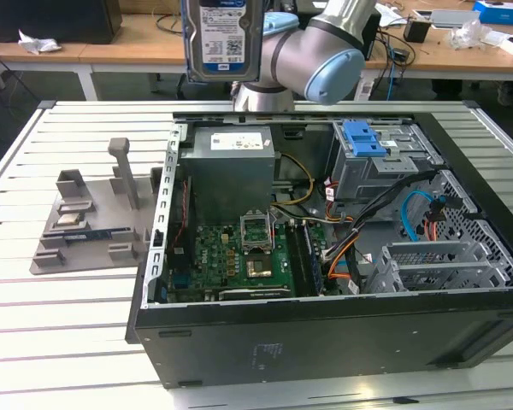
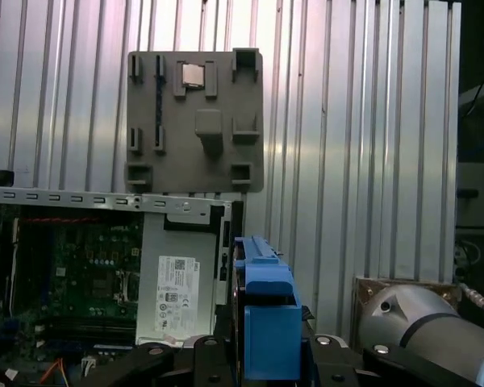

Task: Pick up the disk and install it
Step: 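Pick up the disk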

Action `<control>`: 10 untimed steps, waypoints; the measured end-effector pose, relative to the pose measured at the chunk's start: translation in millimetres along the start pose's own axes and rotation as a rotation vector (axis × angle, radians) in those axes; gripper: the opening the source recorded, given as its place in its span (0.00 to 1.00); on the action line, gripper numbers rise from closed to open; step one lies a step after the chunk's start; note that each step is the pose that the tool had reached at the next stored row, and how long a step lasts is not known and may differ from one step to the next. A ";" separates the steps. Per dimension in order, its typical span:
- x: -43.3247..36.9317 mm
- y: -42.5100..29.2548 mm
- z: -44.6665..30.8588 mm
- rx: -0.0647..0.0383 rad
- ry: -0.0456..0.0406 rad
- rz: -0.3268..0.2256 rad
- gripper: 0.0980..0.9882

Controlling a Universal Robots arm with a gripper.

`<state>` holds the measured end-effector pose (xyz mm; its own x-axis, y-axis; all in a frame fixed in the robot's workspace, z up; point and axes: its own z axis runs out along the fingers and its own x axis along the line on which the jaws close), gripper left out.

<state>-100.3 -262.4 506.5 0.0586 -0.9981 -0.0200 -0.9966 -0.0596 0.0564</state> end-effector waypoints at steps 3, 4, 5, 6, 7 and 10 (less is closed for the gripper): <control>1.0 -15.9 -0.9 -0.001 -0.0001 0.000 0.30; 1.2 -20.8 -1.2 -0.001 -0.0001 0.000 0.30; 1.5 -25.7 -1.5 -0.001 -0.0001 0.000 0.30; 1.9 -33.1 -1.9 -0.002 -0.0001 0.000 0.30; 2.3 -37.9 -2.2 -0.002 -0.0001 0.000 0.30; 3.0 -50.9 -3.0 -0.003 -0.0001 0.000 0.30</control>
<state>-49.2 -262.4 506.6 0.0585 -0.9981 -0.0201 -0.9965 -0.0596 0.0590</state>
